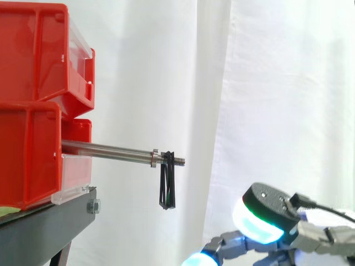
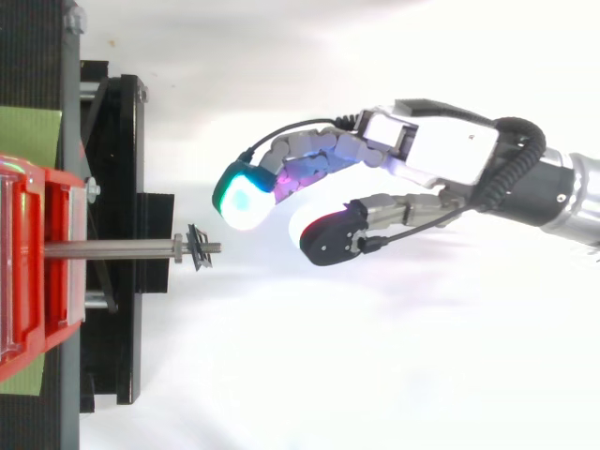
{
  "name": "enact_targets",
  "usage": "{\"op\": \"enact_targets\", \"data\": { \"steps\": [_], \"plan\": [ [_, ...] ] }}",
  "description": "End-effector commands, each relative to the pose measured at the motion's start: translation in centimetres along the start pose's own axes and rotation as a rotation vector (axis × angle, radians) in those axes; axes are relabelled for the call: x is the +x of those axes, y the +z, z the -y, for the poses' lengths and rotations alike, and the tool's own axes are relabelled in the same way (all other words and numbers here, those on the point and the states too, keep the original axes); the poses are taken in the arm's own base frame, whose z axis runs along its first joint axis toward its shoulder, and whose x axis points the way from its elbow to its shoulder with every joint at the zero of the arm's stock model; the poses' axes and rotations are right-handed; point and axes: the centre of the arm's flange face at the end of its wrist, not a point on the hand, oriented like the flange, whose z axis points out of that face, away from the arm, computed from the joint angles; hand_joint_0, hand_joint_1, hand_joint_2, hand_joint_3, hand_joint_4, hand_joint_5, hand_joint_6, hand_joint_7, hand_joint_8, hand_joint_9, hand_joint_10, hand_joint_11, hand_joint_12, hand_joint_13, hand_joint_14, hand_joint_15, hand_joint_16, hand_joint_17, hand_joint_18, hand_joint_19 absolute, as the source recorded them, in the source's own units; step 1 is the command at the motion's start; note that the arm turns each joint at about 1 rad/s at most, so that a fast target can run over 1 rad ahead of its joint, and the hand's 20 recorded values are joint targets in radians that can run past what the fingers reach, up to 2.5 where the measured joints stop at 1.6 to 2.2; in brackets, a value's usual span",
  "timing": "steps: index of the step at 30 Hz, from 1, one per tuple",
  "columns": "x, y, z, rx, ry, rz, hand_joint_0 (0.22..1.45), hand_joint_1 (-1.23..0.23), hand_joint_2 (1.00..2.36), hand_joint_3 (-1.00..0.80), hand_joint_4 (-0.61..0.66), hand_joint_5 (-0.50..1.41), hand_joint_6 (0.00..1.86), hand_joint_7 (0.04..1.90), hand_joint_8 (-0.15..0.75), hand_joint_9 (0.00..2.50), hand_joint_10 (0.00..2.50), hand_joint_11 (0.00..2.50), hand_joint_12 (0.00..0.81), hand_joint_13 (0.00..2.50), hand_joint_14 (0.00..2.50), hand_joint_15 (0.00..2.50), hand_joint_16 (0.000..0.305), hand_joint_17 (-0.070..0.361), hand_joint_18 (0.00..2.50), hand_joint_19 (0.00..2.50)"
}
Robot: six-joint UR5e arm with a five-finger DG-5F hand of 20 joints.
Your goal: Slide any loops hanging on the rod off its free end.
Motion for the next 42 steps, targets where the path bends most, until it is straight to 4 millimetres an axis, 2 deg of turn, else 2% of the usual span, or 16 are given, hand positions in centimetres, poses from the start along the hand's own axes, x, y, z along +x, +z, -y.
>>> {"op": "enact_targets", "data": {
  "steps": [1, 5, 14, 21, 23, 24, 26, 30, 42],
  "plan": [
    [0.4, 1.2, 0.5, -0.038, 0.005, -0.006, 0.53, -0.39, 1.00, -0.45, 0.19, -0.19, 0.50, 0.85, 0.277, 0.66, 0.00, 0.01, 0.308, 0.78, 0.00, 0.14, 0.042, 0.095, 0.64, 0.28],
    [0.3, 3.1, 0.0, -0.094, -0.035, -0.037, 0.54, -0.39, 1.00, -0.44, 0.19, -0.19, 0.50, 0.85, 0.277, 0.67, 0.00, 0.01, 0.308, 0.78, 0.01, 0.14, 0.043, 0.096, 0.64, 0.28],
    [-0.7, 3.9, -0.5, -0.145, -0.205, -0.053, 0.54, -0.40, 1.01, -0.44, 0.19, -0.19, 0.50, 0.86, 0.278, 0.67, 0.00, 0.01, 0.308, 0.79, 0.00, 0.14, 0.043, 0.097, 0.66, 0.29],
    [-1.3, 4.5, -0.4, -0.178, -0.215, -0.019, 0.54, -0.41, 1.01, -0.44, 0.19, -0.19, 0.50, 0.86, 0.278, 0.67, 0.00, 0.01, 0.306, 0.80, 0.01, 0.15, 0.043, 0.097, 0.67, 0.30],
    [-1.4, 5.3, 0.6, -0.179, -0.213, -0.014, 0.54, -0.41, 1.01, -0.44, 0.20, -0.19, 0.50, 0.86, 0.279, 0.67, 0.00, 0.02, 0.310, 0.81, 0.01, 0.15, 0.043, 0.097, 0.68, 0.30],
    [-1.3, 6.1, 2.2, -0.180, -0.204, -0.022, 0.54, -0.41, 1.01, -0.44, 0.20, -0.19, 0.50, 0.86, 0.277, 0.67, 0.00, 0.02, 0.308, 0.81, 0.01, 0.15, 0.043, 0.097, 0.68, 0.29],
    [-1.3, 6.6, 2.7, -0.185, -0.184, -0.031, 0.54, -0.41, 1.01, -0.44, 0.20, -0.19, 0.50, 0.86, 0.279, 0.67, 0.00, 0.02, 0.309, 0.81, 0.01, 0.16, 0.043, 0.097, 0.68, 0.30],
    [-1.2, 7.2, 2.2, -0.208, -0.144, -0.046, 0.54, -0.41, 1.01, -0.44, 0.20, -0.19, 0.50, 0.87, 0.280, 0.67, 0.00, 0.02, 0.308, 0.81, 0.01, 0.16, 0.044, 0.098, 0.70, 0.31],
    [-1.5, 7.9, 1.2, -0.273, -0.204, -0.057, 0.54, -0.42, 1.01, -0.44, 0.21, -0.18, 0.50, 0.96, 0.276, 0.66, 0.00, 0.02, 0.309, 0.80, 0.01, 0.15, 0.044, 0.099, 0.71, 0.31]
  ]
}}
